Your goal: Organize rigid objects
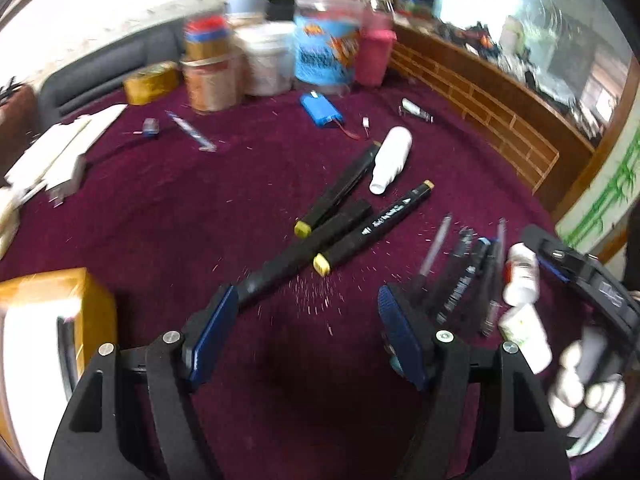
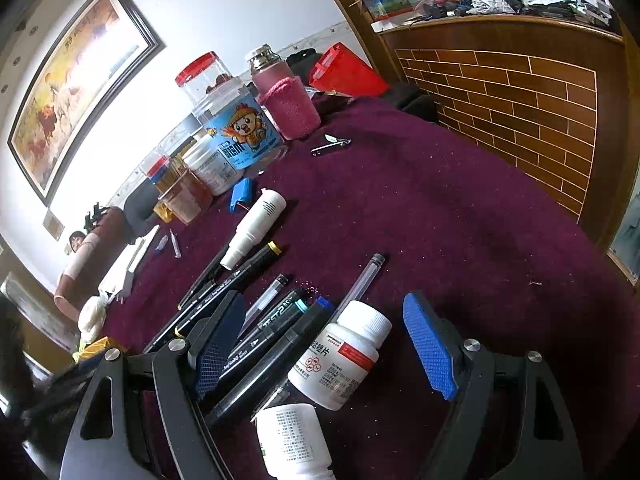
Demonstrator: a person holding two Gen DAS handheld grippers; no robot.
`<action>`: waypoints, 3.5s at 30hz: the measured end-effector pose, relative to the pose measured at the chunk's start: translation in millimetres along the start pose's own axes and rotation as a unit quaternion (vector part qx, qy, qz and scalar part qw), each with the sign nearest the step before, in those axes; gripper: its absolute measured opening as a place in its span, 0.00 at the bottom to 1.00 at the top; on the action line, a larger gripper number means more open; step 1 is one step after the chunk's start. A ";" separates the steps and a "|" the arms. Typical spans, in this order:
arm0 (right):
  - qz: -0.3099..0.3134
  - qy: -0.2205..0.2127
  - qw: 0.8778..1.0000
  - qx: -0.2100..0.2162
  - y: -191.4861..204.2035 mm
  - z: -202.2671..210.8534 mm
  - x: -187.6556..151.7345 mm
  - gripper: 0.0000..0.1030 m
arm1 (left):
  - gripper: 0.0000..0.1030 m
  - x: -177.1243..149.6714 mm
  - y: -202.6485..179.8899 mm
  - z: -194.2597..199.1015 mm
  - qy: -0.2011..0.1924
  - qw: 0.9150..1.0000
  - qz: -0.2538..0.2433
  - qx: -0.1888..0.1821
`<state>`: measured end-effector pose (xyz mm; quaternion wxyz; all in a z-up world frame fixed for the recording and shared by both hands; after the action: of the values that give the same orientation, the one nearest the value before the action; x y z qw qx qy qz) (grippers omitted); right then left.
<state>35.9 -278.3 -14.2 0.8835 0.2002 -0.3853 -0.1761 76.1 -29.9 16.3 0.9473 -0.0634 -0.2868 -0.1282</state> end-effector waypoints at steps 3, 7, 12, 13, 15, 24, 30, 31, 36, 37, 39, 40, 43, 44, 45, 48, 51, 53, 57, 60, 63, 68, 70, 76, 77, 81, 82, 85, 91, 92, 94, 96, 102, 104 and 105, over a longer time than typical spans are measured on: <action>0.005 0.006 1.000 -0.007 1.1 -4.1 -0.1 0.75 | 0.69 13.1 2.4 -31.9 0.022 0.999 -0.032 -0.005; 0.011 0.013 1.000 -0.012 2.2 -8.2 -1.6 0.75 | 0.43 10.2 3.6 -58.4 0.048 0.996 -0.075 0.012; 0.010 0.021 1.000 -0.016 1.3 -11.0 -3.1 0.75 | 0.11 1.7 -2.8 -48.1 0.063 0.996 -0.066 -0.023; 0.010 0.022 1.000 -0.018 0.7 -11.5 -3.5 0.75 | 0.11 -0.9 -3.4 -43.6 0.060 0.996 -0.066 -0.016; 0.008 0.024 1.000 -0.018 -0.5 -12.1 -3.7 0.75 | 0.11 -5.7 -2.3 -37.6 0.059 0.996 -0.062 -0.017; 0.000 0.034 0.999 -0.018 -4.1 -14.0 -5.0 0.75 | 0.11 -58.3 10.4 7.6 0.073 0.996 -0.030 -0.035; -0.003 0.035 0.999 -0.020 -4.8 -14.5 -5.0 0.75 | 0.34 -38.3 1.8 -20.9 0.075 0.997 -0.023 -0.020; -0.004 0.036 0.999 -0.019 -5.2 -14.8 -4.8 0.75 | 0.25 -36.1 -0.2 -22.3 0.060 0.998 -0.027 -0.011; -0.001 0.036 0.999 -0.021 -5.2 -16.4 -4.6 0.75 | 0.11 -41.0 -9.5 -18.3 0.041 0.999 -0.019 -0.029; 0.000 0.036 0.999 -0.022 -5.4 -16.4 -4.7 0.75 | 0.11 -41.7 -7.8 -12.3 0.033 0.999 -0.011 -0.035; 0.000 0.036 0.999 -0.022 -5.2 -16.5 -4.7 0.75 | 0.11 -42.5 -2.6 9.2 0.006 0.998 0.010 -0.054; 0.000 0.036 0.999 -0.022 -5.5 -16.6 -4.7 0.75 | 0.11 -42.5 -0.4 18.7 -0.004 0.998 0.020 -0.065; 0.000 0.036 0.999 -0.021 -5.3 -16.6 -4.7 0.75 | 0.11 -46.4 10.9 58.3 -0.046 0.992 0.058 -0.104; -0.001 0.036 0.999 -0.021 -5.4 -16.7 -4.6 0.75 | 0.12 -48.7 15.2 69.6 -0.058 0.989 0.069 -0.114; -0.001 0.036 0.999 -0.021 -5.4 -16.7 -4.6 0.75 | 0.12 -52.5 20.8 82.3 -0.071 0.986 0.081 -0.124; 0.000 0.036 0.999 -0.024 -5.1 -17.0 -5.0 0.75 | 0.12 -63.4 37.5 109.9 -0.103 0.978 0.109 -0.144; 0.002 0.036 0.999 -0.030 -3.8 -18.4 -4.7 0.75 | 0.12 -76.8 51.5 132.3 -0.125 0.972 0.125 -0.155; 0.010 0.044 0.998 -0.043 -1.3 -19.2 -4.3 0.74 | 0.12 -84.0 61.4 143.6 -0.135 0.969 0.131 -0.157; 0.032 0.019 0.996 -0.077 11.1 11.3 7.7 0.66 | 0.12 -100.4 83.0 162.7 -0.153 0.966 0.139 -0.154; 0.045 0.020 0.997 -0.062 35.2 27.2 21.5 0.66 | 0.12 -111.0 98.5 167.2 -0.160 0.963 0.150 -0.154; 0.055 0.066 0.995 -0.041 63.8 11.6 26.4 0.66 | 0.12 -116.7 110.0 164.9 -0.162 0.958 0.169 -0.167; 0.053 0.137 0.988 -0.037 99.0 -43.8 22.0 0.65 | 0.12 -129.1 120.3 172.9 -0.171 0.953 0.179 -0.174; 0.044 0.154 0.986 -0.048 106.2 -68.4 20.7 0.60 | 0.12 -134.3 125.5 178.1 -0.174 0.953 0.182 -0.170; 0.048 0.161 0.980 -0.108 108.5 -109.3 11.4 0.33 | 0.12 -148.1 142.5 187.2 -0.178 0.953 0.197 -0.149; 0.051 0.168 0.979 -0.107 109.0 -111.6 10.9 0.21 | 0.12 -150.3 145.2 187.6 -0.178 0.952 0.200 -0.146; 0.023 0.163 0.984 -0.066 97.6 -93.5 12.0 0.15 | 0.12 -155.2 157.7 183.1 -0.173 0.950 0.218 -0.141; 0.018 0.160 0.986 -0.048 96.0 -83.9 11.4 0.14 | 0.12 -155.5 159.4 182.0 -0.172 0.950 0.221 -0.140; 0.022 0.159 0.987 0.001 100.5 -61.2 3.8 0.13 | 0.12 -154.9 168.0 176.0 -0.163 0.949 0.231 -0.137; 0.058 0.170 0.978 0.104 147.1 -23.0 -16.7 0.13 | 0.12 -144.6 195.7 153.8 -0.135 0.950 0.255 -0.120; 0.067 0.170 0.976 0.119 158.7 -18.1 -20.5 0.13 | 0.12 -142.1 202.3 148.2 -0.127 0.951 0.260 -0.113; 0.087 0.178 0.969 0.151 182.3 -8.5 -30.4 0.13 | 0.12 -139.4 209.7 141.4 -0.117 0.952 0.264 -0.107; 0.106 0.194 0.958 0.184 210.1 -1.0 -44.4 0.13 | 0.12 -136.2 218.2 132.3 -0.103 0.953 0.267 -0.101; 0.143 0.262 0.925 0.235 282.3 -12.1 -95.7 0.13 | 0.12 -120.4 237.4 104.6 -0.073 0.959 0.263 -0.072; 0.158 0.282 0.918 0.230 302.9 -23.7 -116.7 0.13 | 0.12 -115.5 243.0 95.1 -0.068 0.961 0.262 -0.061; 0.163 0.297 0.913 0.230 311.7 -32.1 -128.5 0.13 | 0.12 -113.3 246.9 87.7 -0.062 0.961 0.263 -0.054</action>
<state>26.5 55.8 39.9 0.9031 0.3752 -0.1624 0.1309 7.8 247.3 14.1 0.9229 -0.1959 -0.3112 0.1142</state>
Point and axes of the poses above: each gripper's, at about its wrist camera, not at the fingertips, and z roughly against the way its jaws point, y to its left, x to its top, the point moved 5 cm from there along -z, roughly the way its jaws point, and after that the axes turned 4 degrees about y, right-handed, at the moved point
